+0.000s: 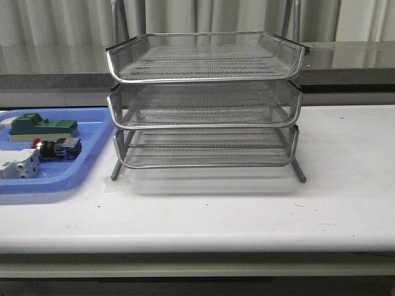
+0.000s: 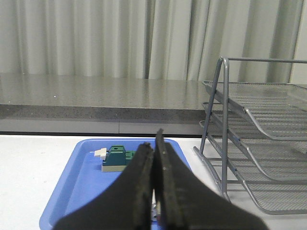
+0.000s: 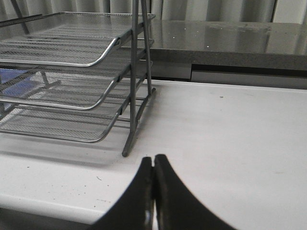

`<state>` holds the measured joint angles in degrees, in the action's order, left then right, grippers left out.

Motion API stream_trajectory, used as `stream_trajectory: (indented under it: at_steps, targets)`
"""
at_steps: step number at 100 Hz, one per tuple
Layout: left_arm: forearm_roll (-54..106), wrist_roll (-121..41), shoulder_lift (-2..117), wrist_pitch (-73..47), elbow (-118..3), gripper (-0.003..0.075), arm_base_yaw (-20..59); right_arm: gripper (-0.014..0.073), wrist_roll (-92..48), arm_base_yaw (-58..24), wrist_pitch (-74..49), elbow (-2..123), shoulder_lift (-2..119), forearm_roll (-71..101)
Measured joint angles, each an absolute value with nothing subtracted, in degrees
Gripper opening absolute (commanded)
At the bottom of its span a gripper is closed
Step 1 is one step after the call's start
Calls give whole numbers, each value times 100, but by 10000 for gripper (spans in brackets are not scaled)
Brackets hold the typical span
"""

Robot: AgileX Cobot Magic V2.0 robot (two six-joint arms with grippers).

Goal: Place button on rack with both arms

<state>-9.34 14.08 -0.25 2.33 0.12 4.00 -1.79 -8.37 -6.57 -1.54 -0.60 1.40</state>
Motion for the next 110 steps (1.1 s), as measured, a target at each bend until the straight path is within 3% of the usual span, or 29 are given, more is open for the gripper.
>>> stream_trajectory:
  at_steps: [110]
  targets:
    - [-934,1408,-25,233,12,-20,400,-60,-179,-837,-425,-142,-60,394]
